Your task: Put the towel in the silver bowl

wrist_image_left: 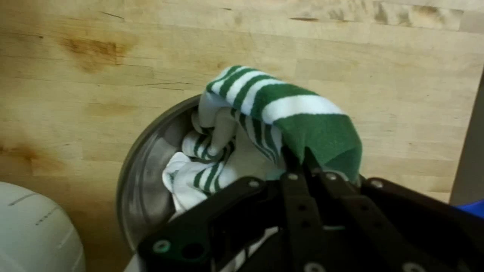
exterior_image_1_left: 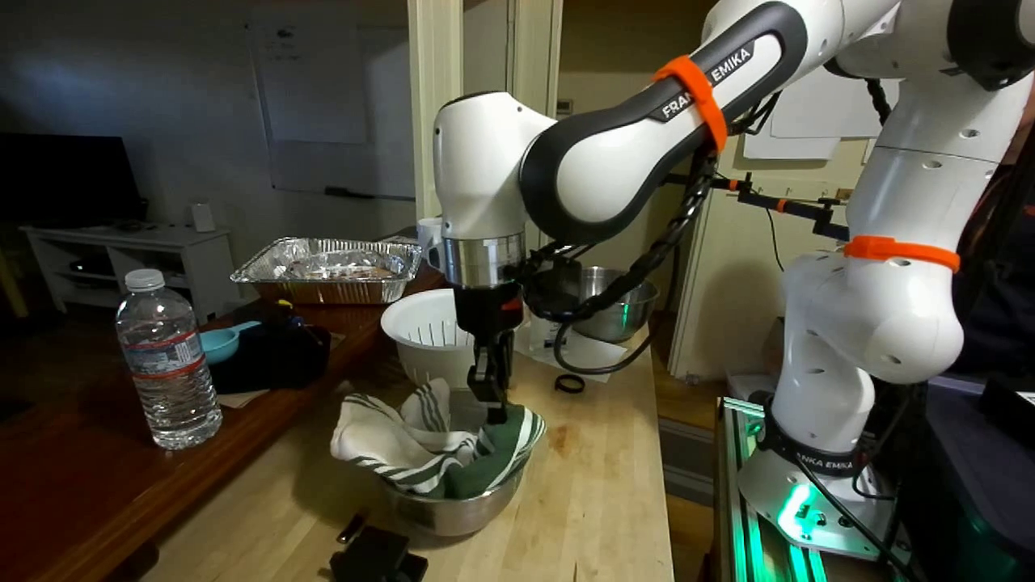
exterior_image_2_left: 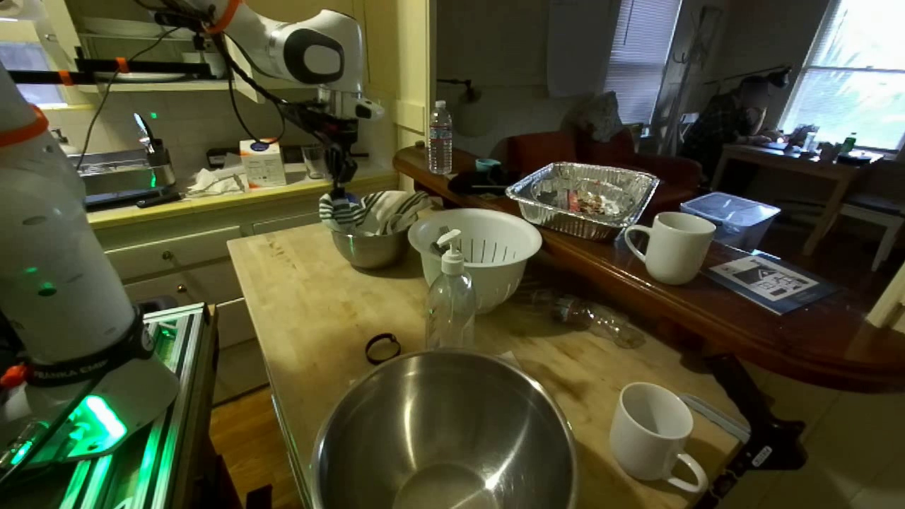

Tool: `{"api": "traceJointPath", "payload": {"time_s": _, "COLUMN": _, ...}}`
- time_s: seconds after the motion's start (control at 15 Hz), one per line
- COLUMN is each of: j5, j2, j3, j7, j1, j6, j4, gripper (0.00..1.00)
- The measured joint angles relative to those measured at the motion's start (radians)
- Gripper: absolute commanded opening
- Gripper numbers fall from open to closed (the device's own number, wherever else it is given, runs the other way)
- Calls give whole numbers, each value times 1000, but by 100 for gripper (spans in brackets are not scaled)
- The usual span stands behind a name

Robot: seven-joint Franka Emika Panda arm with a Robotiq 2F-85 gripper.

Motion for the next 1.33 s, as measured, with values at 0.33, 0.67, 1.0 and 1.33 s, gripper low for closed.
{"api": "traceJointPath", "payload": {"time_s": 0.33, "j5": -214, "j2": 67, "j3": -2, "j7": 185, "j1": -40, "j6": 90, "j4": -17, "gripper": 1}}
{"api": "traceJointPath", "payload": {"time_s": 0.67, "j5": -361, "j2": 221, "j3": -21, "j7": 302, "j1": -43, "j6": 140, "j4": 48, "gripper": 1}}
{"api": "traceJointPath", "payload": {"time_s": 1.0, "j5": -369, "j2": 356, "j3": -40, "j7": 301, "j1": -10, "j6": 140, "j4": 128, "gripper": 1}}
{"api": "traceJointPath", "payload": {"time_s": 1.33, "j5": -366, "j2": 429, "j3": -59, "j7": 288, "j1": 29, "j6": 140, "j4": 176, "gripper": 37}}
